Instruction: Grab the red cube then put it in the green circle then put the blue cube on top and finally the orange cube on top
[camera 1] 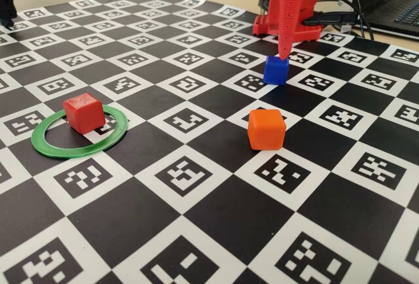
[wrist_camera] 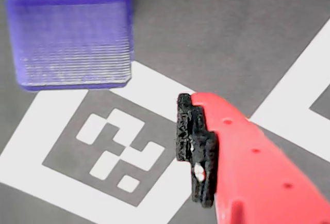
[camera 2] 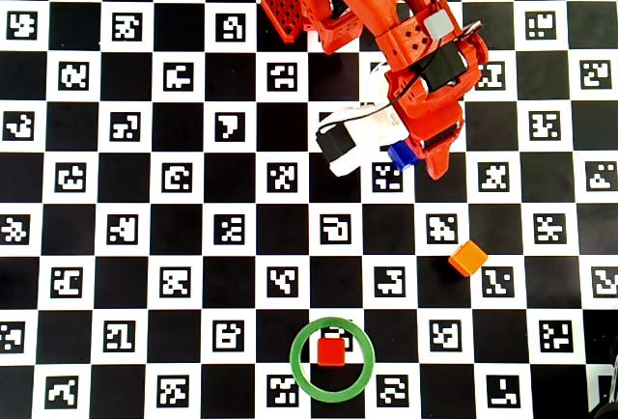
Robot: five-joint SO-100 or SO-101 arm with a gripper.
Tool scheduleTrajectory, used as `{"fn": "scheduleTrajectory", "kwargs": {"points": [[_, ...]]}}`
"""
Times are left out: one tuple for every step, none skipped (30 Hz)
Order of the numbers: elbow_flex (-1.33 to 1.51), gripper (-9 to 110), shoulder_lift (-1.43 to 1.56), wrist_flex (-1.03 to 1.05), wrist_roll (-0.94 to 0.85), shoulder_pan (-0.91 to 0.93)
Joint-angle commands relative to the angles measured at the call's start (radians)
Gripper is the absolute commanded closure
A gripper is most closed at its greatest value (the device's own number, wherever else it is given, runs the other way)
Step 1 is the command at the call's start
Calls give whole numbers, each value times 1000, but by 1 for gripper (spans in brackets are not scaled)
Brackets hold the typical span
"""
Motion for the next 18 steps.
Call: {"fn": "scheduleTrajectory", "kwargs": {"points": [[5,61,57,-32,-5,-8],[9,61,54,-40,-6,-8],[15,61,52,-46,-9,-8],[18,61,51,-54,-12,-8],[23,61,48,-61,-15,-8],[28,61,46,-69,-17,-6],[32,61,41,-78,-20,-6],[35,61,37,-87,-21,-3],[37,61,29,-95,-25,-2],[37,61,18,-101,-25,0],[38,61,9,-109,-26,2],[40,61,0,-117,-28,3],[41,61,-8,-124,-28,5],[43,61,-17,-132,-29,6],[46,61,-25,-140,-31,8],[48,61,-32,-146,-34,11],[51,61,-38,-153,-37,14],[52,61,-44,-160,-38,15]]}}
